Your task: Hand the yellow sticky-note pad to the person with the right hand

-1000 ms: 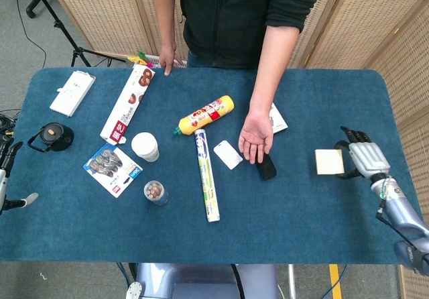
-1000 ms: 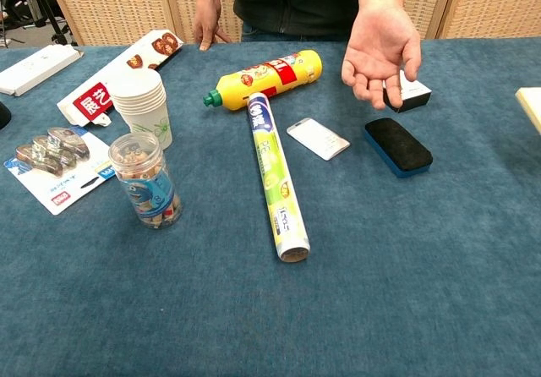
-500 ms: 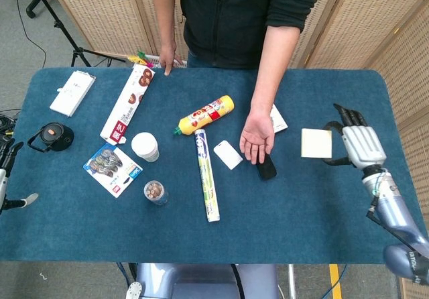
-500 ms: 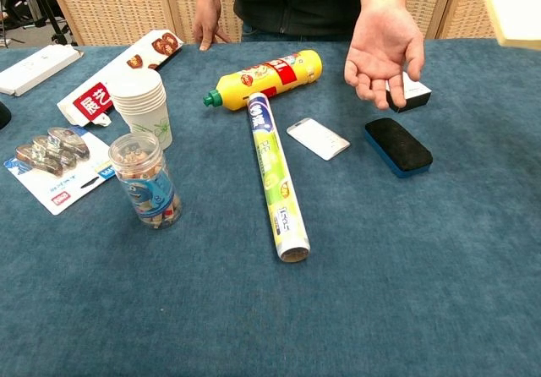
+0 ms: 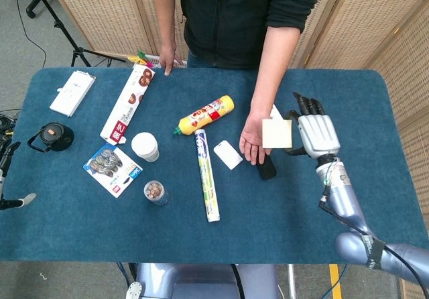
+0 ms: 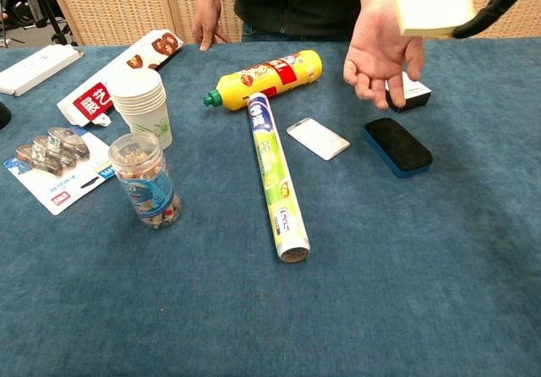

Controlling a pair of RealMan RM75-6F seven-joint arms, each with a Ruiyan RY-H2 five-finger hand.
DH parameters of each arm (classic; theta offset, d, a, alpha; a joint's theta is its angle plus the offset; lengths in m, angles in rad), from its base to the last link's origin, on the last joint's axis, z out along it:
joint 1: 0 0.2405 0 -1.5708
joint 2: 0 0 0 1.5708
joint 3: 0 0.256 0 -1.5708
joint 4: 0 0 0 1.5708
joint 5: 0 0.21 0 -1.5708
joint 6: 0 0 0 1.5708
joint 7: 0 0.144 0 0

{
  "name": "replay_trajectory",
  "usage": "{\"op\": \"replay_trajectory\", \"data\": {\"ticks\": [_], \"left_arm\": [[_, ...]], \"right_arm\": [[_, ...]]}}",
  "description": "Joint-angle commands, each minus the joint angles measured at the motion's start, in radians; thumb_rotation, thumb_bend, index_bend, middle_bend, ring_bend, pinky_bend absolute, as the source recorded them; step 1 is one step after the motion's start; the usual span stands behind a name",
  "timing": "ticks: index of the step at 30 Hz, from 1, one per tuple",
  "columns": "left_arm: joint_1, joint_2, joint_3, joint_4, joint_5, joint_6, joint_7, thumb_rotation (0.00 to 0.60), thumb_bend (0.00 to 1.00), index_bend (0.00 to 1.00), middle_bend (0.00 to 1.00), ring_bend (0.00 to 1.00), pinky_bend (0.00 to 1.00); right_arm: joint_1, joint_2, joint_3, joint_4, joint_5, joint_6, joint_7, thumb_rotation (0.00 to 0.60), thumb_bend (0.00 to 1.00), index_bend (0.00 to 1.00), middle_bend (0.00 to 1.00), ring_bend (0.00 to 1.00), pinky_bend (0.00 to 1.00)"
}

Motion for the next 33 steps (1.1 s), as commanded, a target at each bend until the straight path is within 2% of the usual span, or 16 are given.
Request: {"op": "replay_trajectory", "data": {"ticks": [1, 10, 12, 13, 16, 18, 20, 22, 30, 33], "left_arm": [[0.0, 0.001, 0.0, 0.001, 0.0, -0.001, -0.002, 0.6, 0.0, 0.0, 0.0, 0.0, 0.0], [-0.002, -0.001, 0.002, -0.002, -0.005, -0.005, 0.008, 0.6, 0.0, 0.0, 0.0, 0.0, 0.0], [-0.002, -0.001, 0.002, -0.004, -0.005, -0.004, 0.013, 0.6, 0.0, 0.0, 0.0, 0.0, 0.0], [-0.002, -0.001, 0.003, -0.005, -0.004, -0.005, 0.011, 0.6, 0.0, 0.0, 0.0, 0.0, 0.0], [-0.001, 0.001, 0.002, -0.003, -0.009, -0.005, 0.008, 0.6, 0.0, 0.0, 0.0, 0.0, 0.0], [-0.001, 0.002, 0.001, -0.001, -0.013, -0.007, 0.004, 0.6, 0.0, 0.0, 0.0, 0.0, 0.0], [-0.001, 0.003, 0.001, 0.0, -0.013, -0.008, 0.001, 0.6, 0.0, 0.0, 0.0, 0.0, 0.0], [-0.001, 0.003, 0.002, 0.0, -0.011, -0.008, -0.001, 0.6, 0.0, 0.0, 0.0, 0.0, 0.0], [0.0, 0.004, 0.005, -0.005, -0.002, -0.005, 0.001, 0.6, 0.0, 0.0, 0.0, 0.0, 0.0], [0.003, 0.004, 0.005, -0.003, -0.003, -0.002, -0.002, 0.6, 0.0, 0.0, 0.0, 0.0, 0.0]], "right_arm": [[0.03, -0.047, -0.002, -0.012, 0.037, 0.026, -0.043, 0.6, 0.67, 0.52, 0.0, 0.0, 0.04], [0.077, -0.171, -0.026, -0.009, 0.05, 0.091, -0.121, 0.6, 0.67, 0.52, 0.0, 0.0, 0.04], [0.088, -0.193, -0.031, 0.006, 0.052, 0.097, -0.139, 0.6, 0.65, 0.48, 0.0, 0.0, 0.04], [0.094, -0.205, -0.033, 0.016, 0.053, 0.1, -0.149, 0.6, 0.59, 0.4, 0.0, 0.0, 0.04], [0.099, -0.221, -0.042, 0.031, 0.051, 0.099, -0.156, 0.6, 0.34, 0.08, 0.0, 0.0, 0.04], [0.095, -0.217, -0.045, 0.035, 0.048, 0.095, -0.148, 0.6, 0.18, 0.0, 0.0, 0.0, 0.04], [0.088, -0.208, -0.044, 0.032, 0.045, 0.093, -0.136, 0.6, 0.06, 0.0, 0.0, 0.0, 0.04], [0.079, -0.191, -0.041, 0.018, 0.042, 0.089, -0.118, 0.6, 0.01, 0.0, 0.0, 0.0, 0.04], [0.036, -0.078, -0.051, -0.077, 0.014, 0.106, -0.11, 0.6, 0.0, 0.0, 0.0, 0.0, 0.04], [-0.024, 0.014, -0.086, -0.166, -0.061, 0.156, -0.098, 0.6, 0.0, 0.0, 0.0, 0.0, 0.04]]}}
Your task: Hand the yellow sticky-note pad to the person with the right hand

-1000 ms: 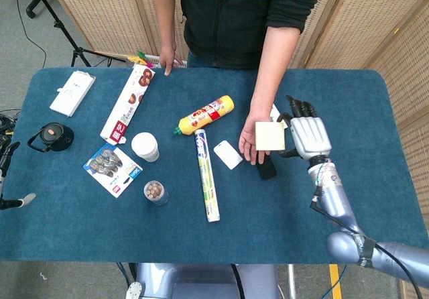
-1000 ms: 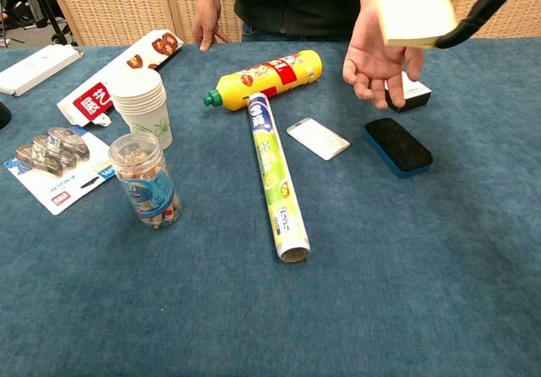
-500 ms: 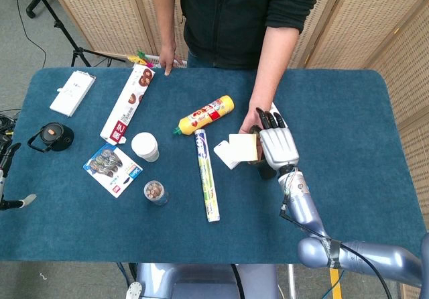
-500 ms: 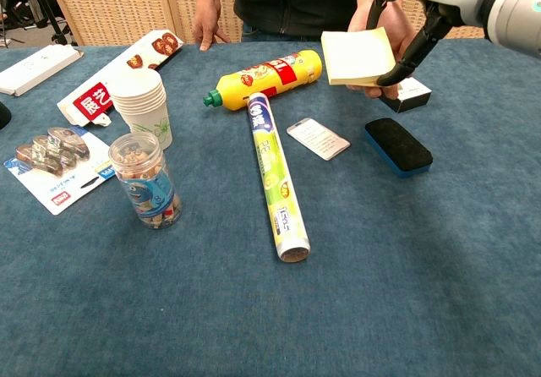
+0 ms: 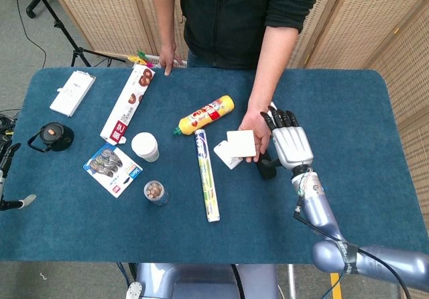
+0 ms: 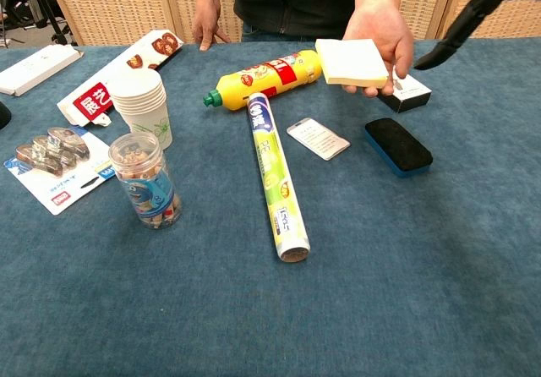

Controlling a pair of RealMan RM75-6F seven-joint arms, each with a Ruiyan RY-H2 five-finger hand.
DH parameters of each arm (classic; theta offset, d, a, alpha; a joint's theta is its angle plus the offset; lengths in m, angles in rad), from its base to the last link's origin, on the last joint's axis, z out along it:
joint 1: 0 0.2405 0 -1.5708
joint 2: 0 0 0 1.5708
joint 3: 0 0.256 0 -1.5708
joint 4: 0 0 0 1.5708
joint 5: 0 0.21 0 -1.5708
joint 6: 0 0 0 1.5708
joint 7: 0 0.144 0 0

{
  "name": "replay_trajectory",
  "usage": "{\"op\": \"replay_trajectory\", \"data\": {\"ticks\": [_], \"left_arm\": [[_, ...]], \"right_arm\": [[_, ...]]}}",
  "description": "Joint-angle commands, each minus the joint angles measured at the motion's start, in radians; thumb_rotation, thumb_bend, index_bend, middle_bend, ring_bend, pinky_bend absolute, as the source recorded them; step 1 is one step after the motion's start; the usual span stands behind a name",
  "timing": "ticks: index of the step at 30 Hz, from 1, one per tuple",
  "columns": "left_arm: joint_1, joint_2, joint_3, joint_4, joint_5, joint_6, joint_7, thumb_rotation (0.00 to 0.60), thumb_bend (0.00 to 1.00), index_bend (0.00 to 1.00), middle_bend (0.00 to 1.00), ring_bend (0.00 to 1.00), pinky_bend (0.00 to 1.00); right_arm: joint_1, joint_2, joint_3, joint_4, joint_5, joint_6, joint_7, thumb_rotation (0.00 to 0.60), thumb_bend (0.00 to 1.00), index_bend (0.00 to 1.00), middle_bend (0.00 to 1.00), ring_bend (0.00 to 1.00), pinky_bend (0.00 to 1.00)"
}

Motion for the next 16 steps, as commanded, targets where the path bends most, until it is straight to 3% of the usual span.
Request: {"op": "replay_trajectory", "data": {"ticks": [1, 5, 7, 8, 9, 12, 16], "left_arm": [[0.002, 0.001, 0.0, 0.002, -0.001, 0.001, -0.002, 0.6, 0.0, 0.0, 0.0, 0.0, 0.0], [0.005, 0.001, 0.003, 0.004, 0.0, 0.003, -0.005, 0.6, 0.0, 0.0, 0.0, 0.0, 0.0], [0.01, 0.0, 0.007, 0.003, 0.006, 0.009, -0.003, 0.6, 0.0, 0.0, 0.0, 0.0, 0.0], [0.02, -0.005, 0.013, 0.003, 0.006, 0.021, 0.0, 0.6, 0.0, 0.0, 0.0, 0.0, 0.0], [0.025, -0.011, 0.015, 0.006, 0.004, 0.027, 0.005, 0.6, 0.0, 0.0, 0.0, 0.0, 0.0], [0.031, -0.025, 0.019, 0.015, 0.003, 0.033, 0.004, 0.6, 0.0, 0.0, 0.0, 0.0, 0.0], [0.032, -0.035, 0.019, 0.028, 0.005, 0.037, 0.006, 0.6, 0.0, 0.0, 0.0, 0.0, 0.0]], "right_arm": [[-0.078, 0.105, -0.046, -0.096, -0.1, 0.06, 0.026, 0.6, 0.0, 0.0, 0.0, 0.0, 0.04], [-0.2, 0.178, -0.137, -0.074, -0.303, 0.132, 0.15, 0.6, 0.0, 0.0, 0.0, 0.0, 0.04], [-0.269, 0.193, -0.207, 0.015, -0.398, 0.168, 0.208, 0.6, 0.0, 0.0, 0.0, 0.0, 0.04], [-0.343, 0.186, -0.275, 0.136, -0.446, 0.214, 0.238, 0.6, 0.0, 0.0, 0.0, 0.0, 0.04], [-0.377, 0.163, -0.297, 0.207, -0.496, 0.249, 0.291, 0.6, 0.0, 0.0, 0.0, 0.0, 0.04], [-0.45, 0.097, -0.324, 0.371, -0.58, 0.32, 0.436, 0.6, 0.0, 0.0, 0.0, 0.0, 0.04], [-0.505, 0.032, -0.342, 0.52, -0.631, 0.353, 0.534, 0.6, 0.0, 0.0, 0.0, 0.0, 0.04]]}}
